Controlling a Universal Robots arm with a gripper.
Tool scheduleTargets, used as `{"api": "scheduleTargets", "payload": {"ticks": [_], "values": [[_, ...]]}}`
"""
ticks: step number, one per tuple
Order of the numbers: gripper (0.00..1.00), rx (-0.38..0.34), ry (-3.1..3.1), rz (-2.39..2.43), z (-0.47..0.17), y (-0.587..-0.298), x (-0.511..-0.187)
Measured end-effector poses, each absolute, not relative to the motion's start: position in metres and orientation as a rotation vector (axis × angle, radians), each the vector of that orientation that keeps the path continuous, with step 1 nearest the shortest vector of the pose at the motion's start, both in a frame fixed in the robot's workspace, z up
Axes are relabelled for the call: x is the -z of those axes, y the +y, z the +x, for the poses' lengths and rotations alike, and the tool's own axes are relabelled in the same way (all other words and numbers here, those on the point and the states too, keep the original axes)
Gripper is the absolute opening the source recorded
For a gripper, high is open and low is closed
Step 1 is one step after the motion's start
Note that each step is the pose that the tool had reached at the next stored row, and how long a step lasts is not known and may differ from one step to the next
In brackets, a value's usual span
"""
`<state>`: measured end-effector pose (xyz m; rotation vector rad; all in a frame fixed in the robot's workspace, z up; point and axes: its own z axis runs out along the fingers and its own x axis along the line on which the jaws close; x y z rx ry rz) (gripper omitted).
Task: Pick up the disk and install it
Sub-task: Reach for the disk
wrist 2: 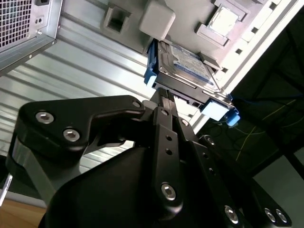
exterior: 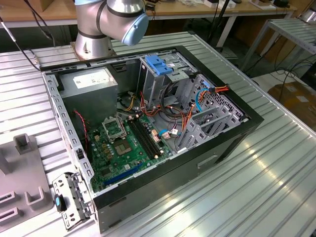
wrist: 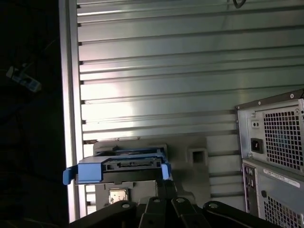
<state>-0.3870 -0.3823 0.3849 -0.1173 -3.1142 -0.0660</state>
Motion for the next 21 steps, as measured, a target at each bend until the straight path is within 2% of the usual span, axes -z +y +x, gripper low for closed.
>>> {"api": "scheduleTargets", "payload": {"ticks": [21], "values": [[0.11,0.067,-3.111,-0.076,-0.436,-0.382,-0.384]]}}
